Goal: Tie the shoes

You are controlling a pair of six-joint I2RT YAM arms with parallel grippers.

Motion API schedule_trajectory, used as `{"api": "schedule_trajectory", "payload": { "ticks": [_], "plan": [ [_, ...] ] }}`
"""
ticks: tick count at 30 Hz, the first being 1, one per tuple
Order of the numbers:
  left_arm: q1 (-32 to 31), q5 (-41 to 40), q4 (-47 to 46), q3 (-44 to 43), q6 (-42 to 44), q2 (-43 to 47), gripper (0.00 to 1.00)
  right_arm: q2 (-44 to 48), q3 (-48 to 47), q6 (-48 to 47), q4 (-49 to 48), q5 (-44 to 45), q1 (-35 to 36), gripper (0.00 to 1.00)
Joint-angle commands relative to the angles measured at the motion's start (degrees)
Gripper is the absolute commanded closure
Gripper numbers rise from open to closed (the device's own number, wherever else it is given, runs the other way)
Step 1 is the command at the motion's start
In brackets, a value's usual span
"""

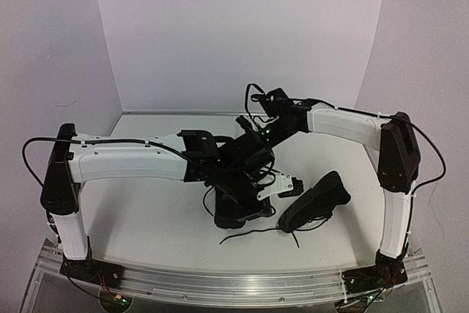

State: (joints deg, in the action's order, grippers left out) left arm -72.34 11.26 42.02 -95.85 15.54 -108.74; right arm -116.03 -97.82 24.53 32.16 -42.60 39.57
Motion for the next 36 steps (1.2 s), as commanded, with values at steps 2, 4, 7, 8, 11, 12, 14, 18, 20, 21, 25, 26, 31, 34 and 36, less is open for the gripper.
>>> {"api": "schedule_trajectory", "payload": {
  "ticks": [2, 4, 7, 8, 11, 12, 14, 18, 20, 21, 25, 26, 31, 34, 36],
  "plan": [
    [3.6, -3.6, -12.2, -1.2, 8.4, 0.6, 1.00, 1.2, -1.4, -1.8, -1.1, -0.9, 0.2, 1.00],
    [4.6, -3.7, -12.6, -1.2, 10.0, 0.1, 0.98, 1.2, -1.4, -1.9, -1.3, -1.0, 0.2, 1.00],
    [5.0, -5.3, -11.2, -2.9, 11.0, -1.5, 0.76, 1.1, -1.6, -1.8, -1.5, -1.0, 0.2, 1.00],
    [4.9, -5.2, -10.0, -3.5, 10.7, -1.9, 0.67, 1.0, -1.6, -1.7, -1.5, -1.0, 0.2, 1.00],
    [5.1, -5.2, -10.3, -2.5, 9.2, -0.1, 0.54, 0.6, -2.0, -1.5, -1.6, -1.0, 0.2, 1.00],
    [5.2, -5.3, -11.6, -0.8, 8.5, 1.6, 0.52, 0.5, -2.1, -1.4, -1.6, -1.0, 0.2, 1.00],
    [6.1, -5.8, -14.3, 3.7, 6.3, 5.6, 0.51, 0.4, -2.3, -1.3, -1.6, -0.8, 0.2, 1.00],
    [10.0, -9.0, -19.4, 13.4, -1.4, 15.2, 0.51, 0.0, -3.6, -1.0, -1.6, -1.2, 0.3, 1.00],
    [12.2, -11.5, -23.5, 19.4, -5.5, 20.8, 0.51, -0.5, -4.6, -0.8, -1.6, -1.5, 0.6, 1.00],
    [13.0, -13.8, -25.6, 22.5, -7.4, 24.1, 0.49, -0.9, -5.2, -0.6, -1.5, -1.6, 0.8, 1.00],
    [16.4, -21.2, -31.7, 33.3, -16.5, 33.4, 0.44, -3.3, -7.9, 0.0, -1.5, -2.1, 2.1, 1.00],
    [17.4, -22.6, -32.1, 35.1, -18.9, 35.0, 0.44, -3.9, -8.6, 0.1, -1.5, -2.2, 2.5, 1.00],
    [20.6, -26.6, -31.5, 41.3, -26.4, 39.4, 0.45, -7.4, -11.8, 1.1, -1.4, -2.6, 4.3, 1.00],
    [21.7, -26.6, -29.9, 42.4, -29.7, 39.0, 0.47, -9.5, -13.5, 1.6, -1.4, -2.8, 5.2, 0.99],
    [22.7, -26.0, -27.8, 42.0, -31.7, 37.5, 0.50, -10.5, -14.7, 1.9, -1.3, -3.0, 5.8, 0.97]
  ]
}}
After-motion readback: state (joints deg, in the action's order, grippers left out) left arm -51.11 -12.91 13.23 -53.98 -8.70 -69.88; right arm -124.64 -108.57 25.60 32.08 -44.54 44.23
